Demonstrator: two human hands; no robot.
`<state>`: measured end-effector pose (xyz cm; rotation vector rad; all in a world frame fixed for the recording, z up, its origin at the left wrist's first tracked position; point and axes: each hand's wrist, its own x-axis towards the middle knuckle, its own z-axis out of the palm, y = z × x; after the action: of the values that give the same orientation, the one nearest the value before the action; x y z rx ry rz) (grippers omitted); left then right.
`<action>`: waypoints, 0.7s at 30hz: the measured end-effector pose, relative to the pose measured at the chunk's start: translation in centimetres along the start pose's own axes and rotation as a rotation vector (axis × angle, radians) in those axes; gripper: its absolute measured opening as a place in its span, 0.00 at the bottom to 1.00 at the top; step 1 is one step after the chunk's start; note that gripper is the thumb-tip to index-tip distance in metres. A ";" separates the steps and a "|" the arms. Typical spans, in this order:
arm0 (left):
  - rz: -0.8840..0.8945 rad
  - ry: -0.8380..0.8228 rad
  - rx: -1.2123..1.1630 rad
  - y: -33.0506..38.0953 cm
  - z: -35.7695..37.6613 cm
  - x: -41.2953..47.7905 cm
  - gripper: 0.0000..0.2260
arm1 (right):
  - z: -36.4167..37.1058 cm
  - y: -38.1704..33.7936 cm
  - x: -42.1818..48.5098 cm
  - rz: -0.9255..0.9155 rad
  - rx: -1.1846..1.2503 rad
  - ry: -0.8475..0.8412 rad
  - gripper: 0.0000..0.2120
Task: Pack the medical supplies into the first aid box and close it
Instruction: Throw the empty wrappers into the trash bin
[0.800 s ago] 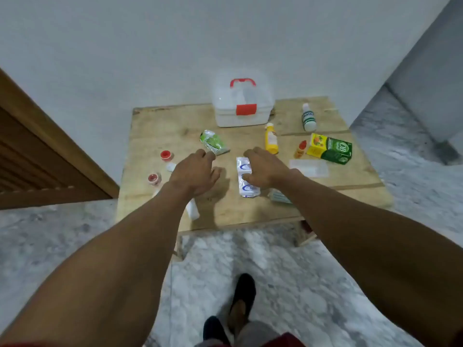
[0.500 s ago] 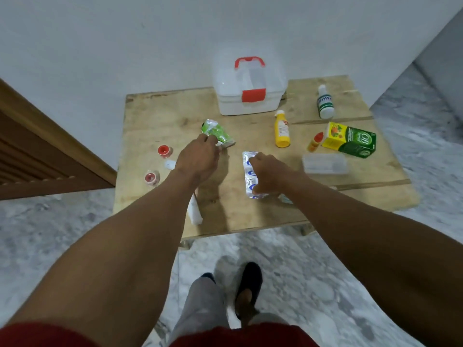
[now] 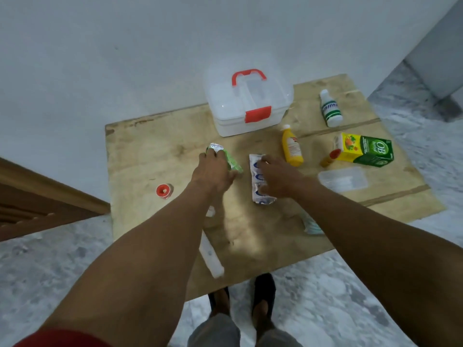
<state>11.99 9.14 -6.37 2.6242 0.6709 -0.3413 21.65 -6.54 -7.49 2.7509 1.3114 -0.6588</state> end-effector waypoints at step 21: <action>0.044 0.055 0.063 0.1 -1.2 -3.0 0.12 | -3.8 0.1 0.2 -0.117 -0.030 0.021 0.02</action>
<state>9.65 8.40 -4.33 2.7127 0.6287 -0.2820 23.24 -5.75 -4.08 2.6814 1.4833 -0.6124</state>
